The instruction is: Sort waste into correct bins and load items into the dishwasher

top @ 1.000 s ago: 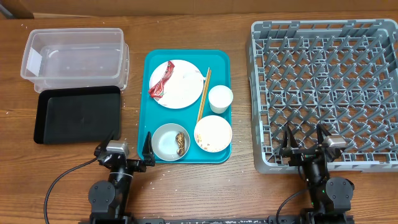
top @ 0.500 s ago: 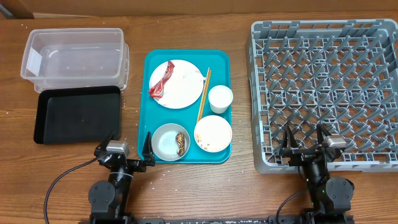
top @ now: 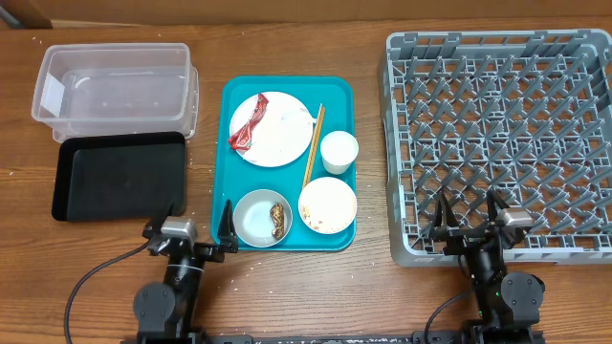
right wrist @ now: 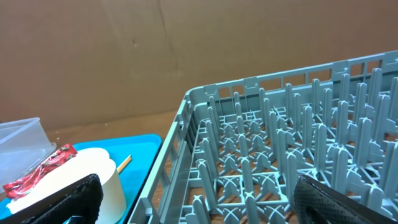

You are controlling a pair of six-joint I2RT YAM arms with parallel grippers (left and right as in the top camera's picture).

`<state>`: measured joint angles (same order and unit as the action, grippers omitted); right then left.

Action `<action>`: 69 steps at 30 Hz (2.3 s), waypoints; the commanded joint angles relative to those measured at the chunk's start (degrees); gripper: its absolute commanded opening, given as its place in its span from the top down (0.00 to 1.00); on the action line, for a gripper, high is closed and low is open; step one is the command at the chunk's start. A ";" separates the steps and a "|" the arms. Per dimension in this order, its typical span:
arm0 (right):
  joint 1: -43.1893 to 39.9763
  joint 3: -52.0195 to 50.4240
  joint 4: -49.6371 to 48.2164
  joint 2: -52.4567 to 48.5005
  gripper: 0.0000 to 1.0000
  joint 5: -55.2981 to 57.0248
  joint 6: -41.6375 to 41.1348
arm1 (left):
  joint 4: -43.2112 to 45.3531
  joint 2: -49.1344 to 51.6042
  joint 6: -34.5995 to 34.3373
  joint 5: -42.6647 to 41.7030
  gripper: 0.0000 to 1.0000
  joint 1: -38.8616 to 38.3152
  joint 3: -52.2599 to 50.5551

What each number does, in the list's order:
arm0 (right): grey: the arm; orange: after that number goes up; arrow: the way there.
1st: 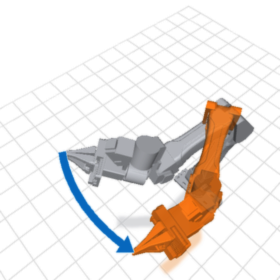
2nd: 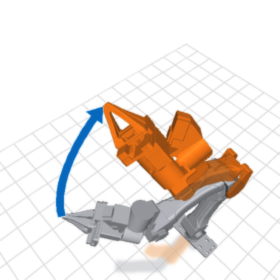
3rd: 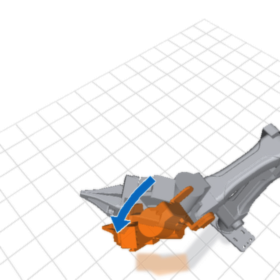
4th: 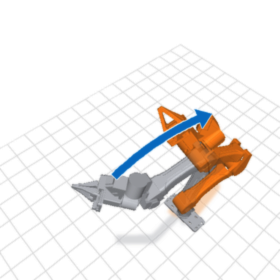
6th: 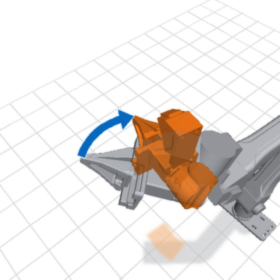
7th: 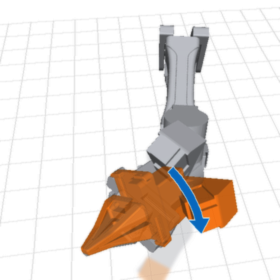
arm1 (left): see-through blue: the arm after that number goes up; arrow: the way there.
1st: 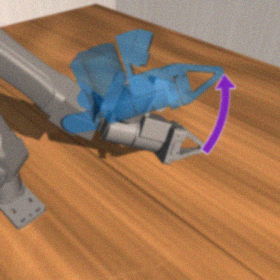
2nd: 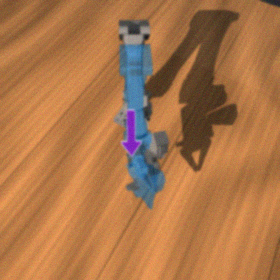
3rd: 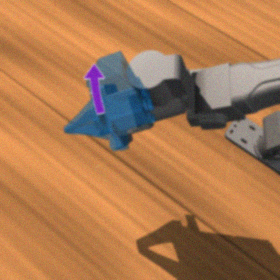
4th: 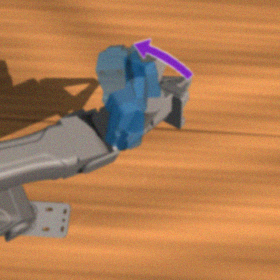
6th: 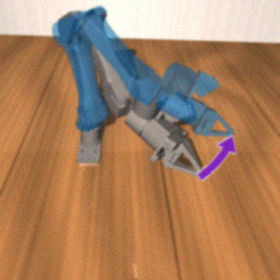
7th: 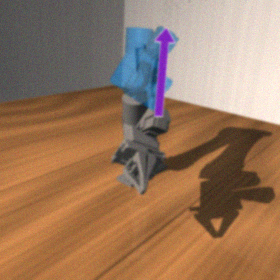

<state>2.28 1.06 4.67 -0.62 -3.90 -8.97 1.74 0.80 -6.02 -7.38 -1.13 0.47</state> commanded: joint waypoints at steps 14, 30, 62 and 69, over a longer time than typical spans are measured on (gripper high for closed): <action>-0.04 22.18 11.91 -4.09 0.00 -6.64 2.75 | -17.73 26.23 7.93 -4.46 0.00 -0.39 42.99; -0.04 59.14 41.66 -37.53 0.00 -3.98 3.30 | -69.72 94.47 22.51 -11.08 0.00 -2.32 114.46; -0.04 61.96 53.33 -59.19 0.00 -4.76 3.04 | -70.69 138.79 26.14 2.45 0.00 -11.34 121.57; -0.04 61.96 53.07 -59.19 0.00 -4.76 3.04 | -70.66 142.38 26.16 2.99 0.17 -14.51 121.57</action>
<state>2.28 61.78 58.06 -60.03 -8.60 -5.96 -68.99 140.46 20.40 -4.38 -13.87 121.60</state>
